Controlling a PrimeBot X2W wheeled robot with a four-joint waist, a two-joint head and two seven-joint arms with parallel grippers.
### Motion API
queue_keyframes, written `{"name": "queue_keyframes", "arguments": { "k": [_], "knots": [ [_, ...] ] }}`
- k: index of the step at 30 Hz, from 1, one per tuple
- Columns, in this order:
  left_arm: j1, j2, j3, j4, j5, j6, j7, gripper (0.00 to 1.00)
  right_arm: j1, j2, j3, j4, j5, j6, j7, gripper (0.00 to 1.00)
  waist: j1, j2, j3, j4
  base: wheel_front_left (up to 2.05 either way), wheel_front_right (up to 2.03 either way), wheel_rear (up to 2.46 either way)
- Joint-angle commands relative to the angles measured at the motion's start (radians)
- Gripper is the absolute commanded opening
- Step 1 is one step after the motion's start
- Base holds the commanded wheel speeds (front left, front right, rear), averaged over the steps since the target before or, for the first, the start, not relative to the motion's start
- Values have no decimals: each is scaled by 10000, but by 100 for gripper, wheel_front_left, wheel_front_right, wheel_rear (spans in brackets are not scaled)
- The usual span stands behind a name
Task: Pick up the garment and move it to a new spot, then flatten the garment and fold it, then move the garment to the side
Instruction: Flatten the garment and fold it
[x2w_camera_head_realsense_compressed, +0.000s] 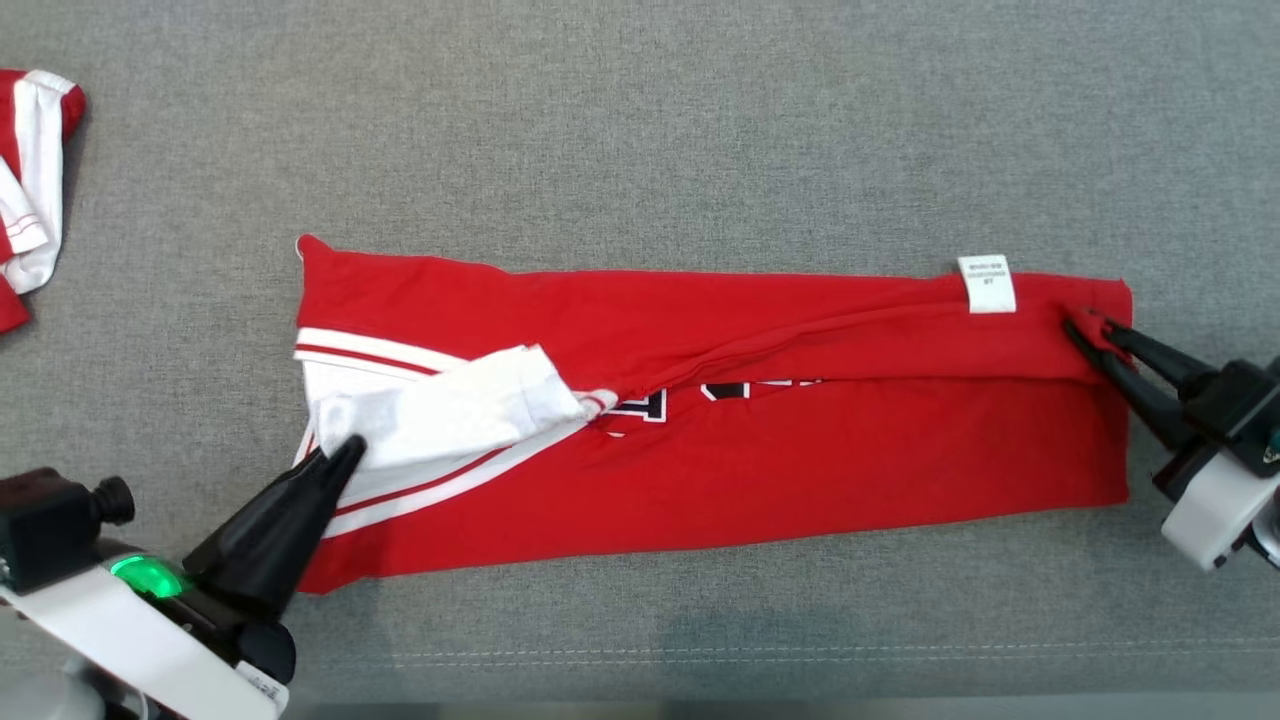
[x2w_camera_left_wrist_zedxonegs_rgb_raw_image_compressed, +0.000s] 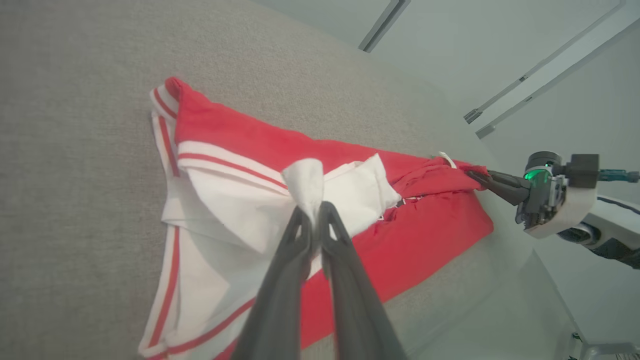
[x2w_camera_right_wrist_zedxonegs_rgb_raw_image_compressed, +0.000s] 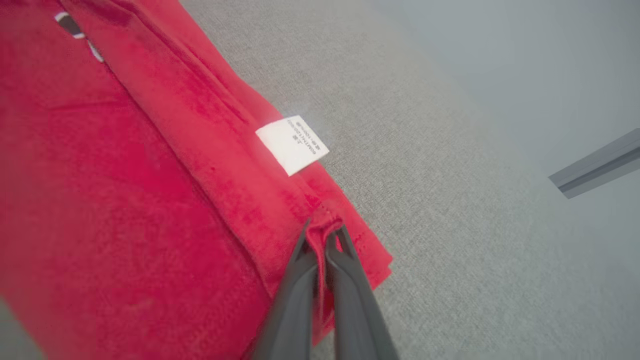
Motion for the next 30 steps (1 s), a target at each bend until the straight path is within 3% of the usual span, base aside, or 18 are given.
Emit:
{"name": "queue_keyframes", "arguments": {
  "k": [1, 5, 8, 10, 14, 18, 19, 23, 30],
  "knots": [
    [10, 269, 374, 14, -176, -74, -51, 100, 716, -240, -120, -93, 25, 27, -148, 100, 0, 0, -58, -27, 0, 0, 0],
    [189, 76, 385, 324, -66, 197, -108, 100, 1355, -155, -423, -168, 100, 27, -205, 100, 0, 0, -212, -29, 0, 0, 0],
    [306, -7, 622, 534, 369, 726, -178, 100, 1925, -25, -971, -324, 175, 27, -223, 100, 0, 0, -413, 30, 0, 0, 0],
    [440, -64, 932, 661, 775, 1310, -214, 100, 2372, 163, -1567, -667, 247, 27, -226, 100, 0, 0, -575, 66, 0, 0, 0],
    [718, -606, 2212, 615, 2029, 2434, -235, 100, 3504, 1248, -3764, -1428, 839, 27, -228, 100, 0, 0, -943, 114, 0, 0, 0],
    [1267, -1327, 3501, 499, 3253, 3182, -238, 100, 4380, 2629, -5976, -1580, 989, 27, -229, 100, 0, 0, -1353, 49, 0, 0, 0],
    [1267, -1327, 3501, 499, 3253, 3182, -238, 100, 4380, 2629, -5976, -1580, 989, 27, -229, 100, 0, 0, -1353, 49, 0, 0, 0],
    [1706, -2080, 4434, 455, 4384, 3619, -239, 100, 4671, 3659, -6858, -1252, 781, 27, -202, 100, 0, 0, -1730, -25, 0, 0, 0],
    [2292, -3417, 5008, 953, 5849, 3571, -240, 100, 4718, 4859, -7439, -510, 723, 27, 342, 100, 0, 0, -2303, -56, 0, 0, 0]
  ]
}}
